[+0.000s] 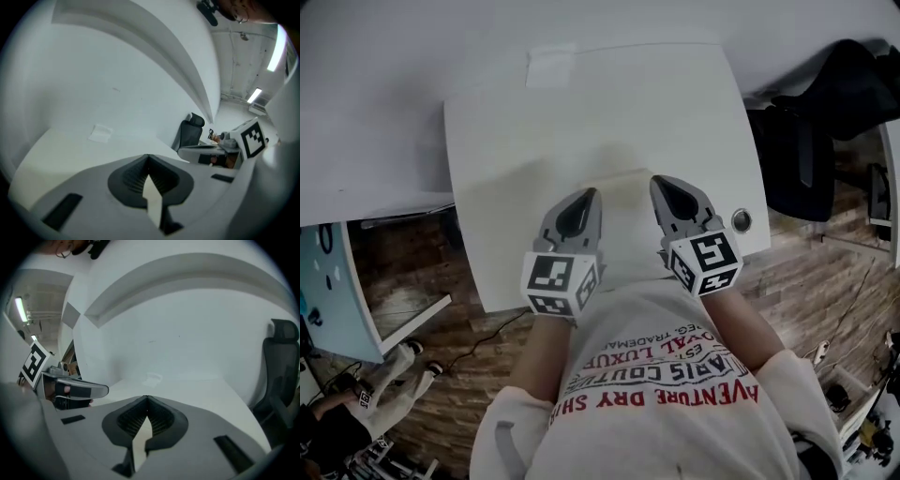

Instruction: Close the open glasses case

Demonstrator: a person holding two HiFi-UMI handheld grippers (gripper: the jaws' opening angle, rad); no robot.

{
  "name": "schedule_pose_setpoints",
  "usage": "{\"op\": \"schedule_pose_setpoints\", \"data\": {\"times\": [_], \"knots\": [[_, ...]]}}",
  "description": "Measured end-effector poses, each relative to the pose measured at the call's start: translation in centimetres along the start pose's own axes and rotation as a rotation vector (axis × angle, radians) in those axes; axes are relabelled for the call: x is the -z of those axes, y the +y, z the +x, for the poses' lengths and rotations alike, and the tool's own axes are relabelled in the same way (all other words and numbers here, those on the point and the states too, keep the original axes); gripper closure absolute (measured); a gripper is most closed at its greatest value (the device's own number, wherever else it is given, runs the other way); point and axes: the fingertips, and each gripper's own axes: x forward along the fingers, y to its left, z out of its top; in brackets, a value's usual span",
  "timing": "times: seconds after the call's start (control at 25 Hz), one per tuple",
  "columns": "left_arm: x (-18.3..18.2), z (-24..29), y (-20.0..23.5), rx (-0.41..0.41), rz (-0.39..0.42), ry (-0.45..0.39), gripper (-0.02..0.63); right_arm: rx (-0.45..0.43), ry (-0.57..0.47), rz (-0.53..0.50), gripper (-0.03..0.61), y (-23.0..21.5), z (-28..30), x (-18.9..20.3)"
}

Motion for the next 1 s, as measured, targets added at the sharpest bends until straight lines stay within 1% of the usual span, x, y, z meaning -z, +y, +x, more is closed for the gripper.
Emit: {"op": "schedule_pose_setpoints", "data": {"times": [0.12,0.2,0.32,0.48,0.76,1.0], "knots": [[-3.2,-1.3,-0.2,0.007,0.046,-0.093,0.615,0.018,-0.093,-0.037,0.566,0.6,-1.5,-2.4],[-4.5,-2.4,-0.3,0.011,0.071,-0.136,0.615,0.028,-0.137,-0.05,0.566,1.3,-2.5,-3.4],[-5.4,-3.9,-0.4,0.01,0.102,-0.175,0.615,0.038,-0.172,-0.065,0.566,2.3,-3.6,-4.4],[-6.0,-5.3,-0.3,-0.001,0.134,-0.218,0.615,0.045,-0.19,-0.08,0.566,3.3,-4.0,-4.9],[-5.7,-5.9,-0.6,-0.007,0.147,-0.237,0.615,0.042,-0.187,-0.084,0.566,4.6,-4.4,-4.6],[-5.4,-5.7,-0.4,-0.006,0.15,-0.226,0.615,0.032,-0.165,-0.079,0.566,5.4,-3.9,-3.9]]}}
